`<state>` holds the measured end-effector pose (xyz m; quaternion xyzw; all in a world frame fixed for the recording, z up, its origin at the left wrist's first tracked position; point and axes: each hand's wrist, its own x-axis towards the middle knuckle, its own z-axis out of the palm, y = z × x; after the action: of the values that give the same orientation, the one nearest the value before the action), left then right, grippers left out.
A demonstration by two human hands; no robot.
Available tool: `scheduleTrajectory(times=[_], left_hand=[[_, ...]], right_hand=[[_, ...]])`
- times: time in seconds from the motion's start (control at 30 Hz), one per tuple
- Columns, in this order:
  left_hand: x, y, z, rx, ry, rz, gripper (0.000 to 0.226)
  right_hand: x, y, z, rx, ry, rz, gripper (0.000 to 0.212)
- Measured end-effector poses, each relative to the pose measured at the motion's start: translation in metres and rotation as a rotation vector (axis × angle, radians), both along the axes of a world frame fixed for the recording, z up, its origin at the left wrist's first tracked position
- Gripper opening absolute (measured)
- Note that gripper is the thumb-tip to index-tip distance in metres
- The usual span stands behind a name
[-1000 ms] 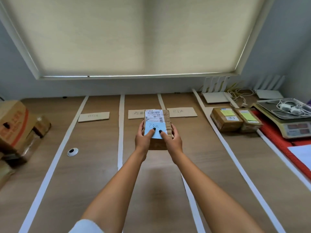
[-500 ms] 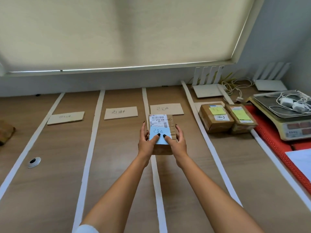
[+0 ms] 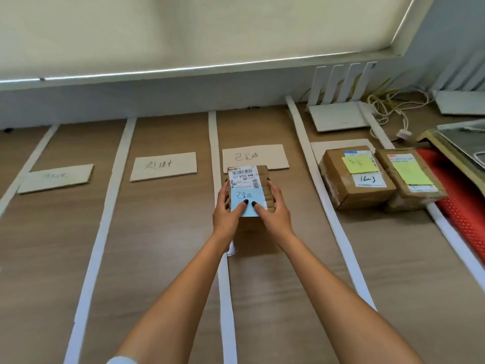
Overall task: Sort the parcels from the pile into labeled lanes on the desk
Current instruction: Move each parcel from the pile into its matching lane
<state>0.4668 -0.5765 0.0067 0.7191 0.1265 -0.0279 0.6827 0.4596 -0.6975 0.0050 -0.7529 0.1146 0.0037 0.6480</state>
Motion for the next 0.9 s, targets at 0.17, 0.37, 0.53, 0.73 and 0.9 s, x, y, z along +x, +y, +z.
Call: scheduleTrajectory(times=[0.17, 0.37, 0.53, 0.73, 0.9], left_hand=[[0.020, 0.006, -0.024, 0.027, 0.036, 0.035, 0.063], [0.045, 0.008, -0.028, 0.060, 0.049, 0.028, 0.061], [0.062, 0.005, -0.029, 0.082, 0.049, 0.043, 0.061], [0.076, 0.002, -0.032, 0.093, 0.036, 0.058, 0.060], [0.072, 0.008, -0.028, 0.084, 0.036, 0.085, 0.061]], right_hand=[[0.023, 0.006, -0.027, -0.018, 0.044, 0.011, 0.070], [0.050, 0.013, -0.032, 0.021, 0.063, -0.021, 0.072], [0.066, 0.015, -0.035, 0.019, 0.043, -0.031, 0.068], [0.082, 0.016, -0.041, 0.012, 0.065, -0.050, 0.073], [0.077, 0.015, -0.035, -0.016, 0.062, -0.057, 0.081]])
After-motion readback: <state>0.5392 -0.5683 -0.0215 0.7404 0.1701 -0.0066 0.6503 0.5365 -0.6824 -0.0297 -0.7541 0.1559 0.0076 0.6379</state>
